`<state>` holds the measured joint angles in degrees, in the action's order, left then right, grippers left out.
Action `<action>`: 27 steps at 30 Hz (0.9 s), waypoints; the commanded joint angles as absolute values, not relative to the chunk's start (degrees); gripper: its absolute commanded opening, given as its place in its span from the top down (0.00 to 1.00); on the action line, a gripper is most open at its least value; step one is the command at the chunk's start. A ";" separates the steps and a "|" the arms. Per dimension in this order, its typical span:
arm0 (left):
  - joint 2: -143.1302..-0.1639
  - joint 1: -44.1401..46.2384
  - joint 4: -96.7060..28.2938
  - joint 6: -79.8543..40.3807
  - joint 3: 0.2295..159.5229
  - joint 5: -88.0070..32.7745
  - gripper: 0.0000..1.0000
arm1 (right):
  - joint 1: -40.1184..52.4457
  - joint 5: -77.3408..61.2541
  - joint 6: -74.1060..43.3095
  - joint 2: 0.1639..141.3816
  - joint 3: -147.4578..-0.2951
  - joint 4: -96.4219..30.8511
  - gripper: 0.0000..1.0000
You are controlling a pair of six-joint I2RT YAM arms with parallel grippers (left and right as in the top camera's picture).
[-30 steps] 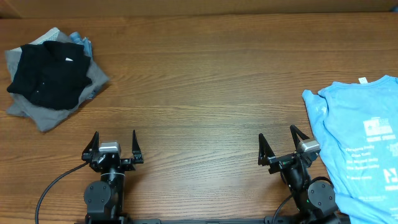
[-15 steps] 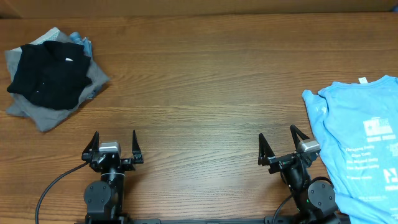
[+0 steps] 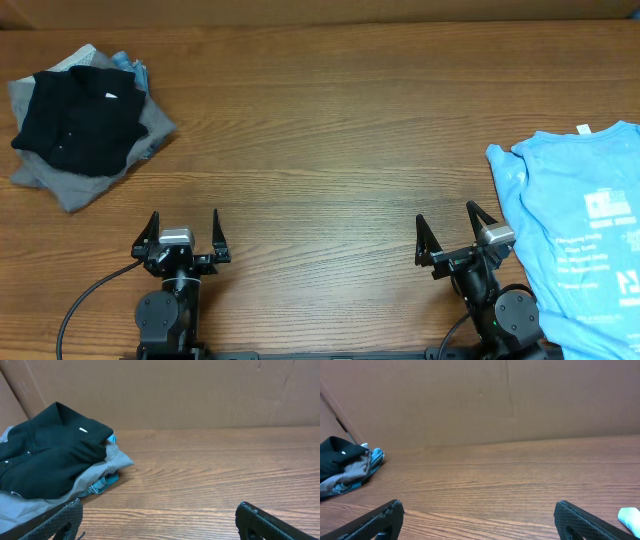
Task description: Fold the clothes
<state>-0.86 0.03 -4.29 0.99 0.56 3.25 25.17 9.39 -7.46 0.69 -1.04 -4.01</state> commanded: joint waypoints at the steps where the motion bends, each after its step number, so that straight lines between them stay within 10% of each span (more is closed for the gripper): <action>1: -0.36 0.36 -4.05 0.03 0.27 3.16 0.00 | 25.10 9.39 -7.44 0.27 -0.47 -3.73 0.00; 27: -0.36 0.36 -2.79 -5.34 0.30 -5.52 0.00 | 25.10 7.18 -7.46 0.27 -0.47 -1.72 0.00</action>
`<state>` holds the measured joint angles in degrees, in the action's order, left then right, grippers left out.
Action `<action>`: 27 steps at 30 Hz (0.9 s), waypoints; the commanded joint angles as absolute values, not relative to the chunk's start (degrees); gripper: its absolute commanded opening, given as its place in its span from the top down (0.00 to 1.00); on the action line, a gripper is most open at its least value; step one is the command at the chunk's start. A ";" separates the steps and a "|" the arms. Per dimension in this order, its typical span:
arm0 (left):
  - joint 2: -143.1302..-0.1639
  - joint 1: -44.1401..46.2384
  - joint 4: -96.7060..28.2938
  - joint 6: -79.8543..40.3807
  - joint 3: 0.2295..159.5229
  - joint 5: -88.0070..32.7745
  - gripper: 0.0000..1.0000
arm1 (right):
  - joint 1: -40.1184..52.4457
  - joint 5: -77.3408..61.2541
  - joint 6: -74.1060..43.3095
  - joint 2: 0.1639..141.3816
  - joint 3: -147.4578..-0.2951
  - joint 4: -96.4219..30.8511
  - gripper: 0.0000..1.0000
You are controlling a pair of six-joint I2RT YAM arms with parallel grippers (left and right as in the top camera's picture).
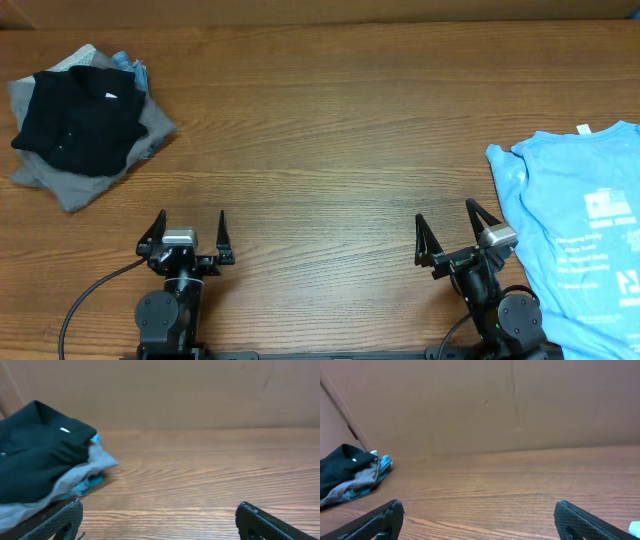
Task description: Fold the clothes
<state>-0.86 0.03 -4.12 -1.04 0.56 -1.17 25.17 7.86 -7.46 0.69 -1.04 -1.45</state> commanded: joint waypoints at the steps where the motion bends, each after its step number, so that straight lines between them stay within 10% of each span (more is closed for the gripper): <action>1: -0.36 0.36 -1.30 -7.29 0.34 -7.70 0.00 | 25.10 7.01 -7.66 0.27 -0.47 -2.00 0.00; 11: -0.36 0.36 5.23 -10.72 1.74 -20.60 0.00 | 25.10 1.52 -15.07 0.27 -0.71 -3.84 0.00; 27: -8.19 0.36 -25.39 0.69 30.26 -13.98 0.00 | 25.08 1.02 -14.83 11.09 -25.58 -17.39 0.00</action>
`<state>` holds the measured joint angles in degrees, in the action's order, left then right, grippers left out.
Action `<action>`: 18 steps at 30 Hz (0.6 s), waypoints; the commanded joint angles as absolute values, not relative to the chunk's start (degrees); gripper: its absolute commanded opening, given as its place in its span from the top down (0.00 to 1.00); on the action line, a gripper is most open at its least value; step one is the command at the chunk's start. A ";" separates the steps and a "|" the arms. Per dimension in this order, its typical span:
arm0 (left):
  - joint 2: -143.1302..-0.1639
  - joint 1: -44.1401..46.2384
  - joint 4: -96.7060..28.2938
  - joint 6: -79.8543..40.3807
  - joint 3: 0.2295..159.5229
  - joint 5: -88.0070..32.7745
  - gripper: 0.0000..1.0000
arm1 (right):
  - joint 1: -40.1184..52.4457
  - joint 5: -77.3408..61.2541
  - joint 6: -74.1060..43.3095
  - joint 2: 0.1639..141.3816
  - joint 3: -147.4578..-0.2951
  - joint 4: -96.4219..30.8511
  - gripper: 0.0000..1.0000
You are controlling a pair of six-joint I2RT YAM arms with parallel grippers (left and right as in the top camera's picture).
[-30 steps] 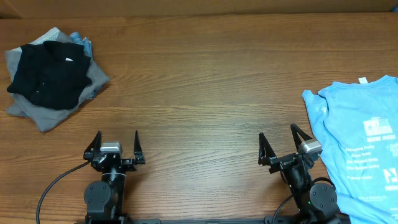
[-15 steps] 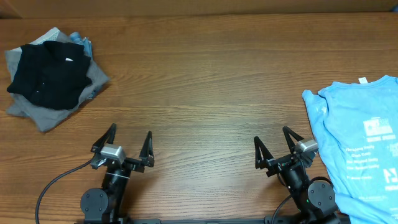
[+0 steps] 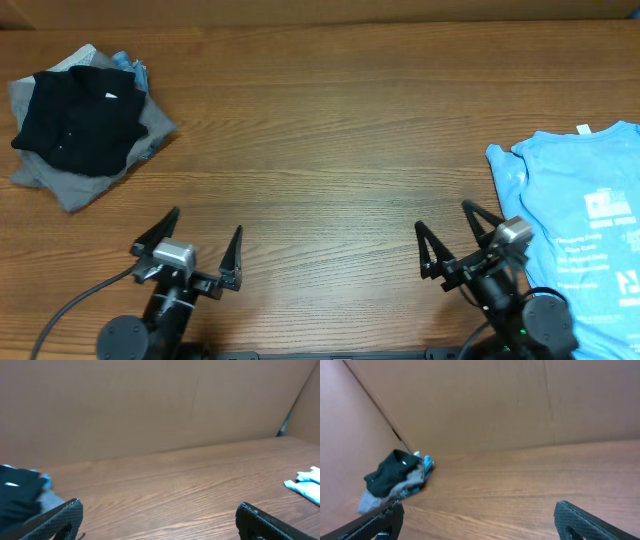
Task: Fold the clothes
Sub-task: 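Raise both arms and move the right gripper toward the light blue T-shirt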
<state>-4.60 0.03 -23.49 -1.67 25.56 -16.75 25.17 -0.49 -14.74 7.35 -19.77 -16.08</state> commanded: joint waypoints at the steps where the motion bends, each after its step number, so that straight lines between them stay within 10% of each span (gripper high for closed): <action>1: -10.00 0.36 -26.50 0.67 32.10 -13.47 0.00 | 25.08 1.43 -14.85 13.13 -27.86 -18.87 0.00; 18: -48.07 0.38 -50.72 -2.55 65.21 -16.58 0.00 | 24.99 -2.17 -14.87 56.73 -63.77 -47.18 0.00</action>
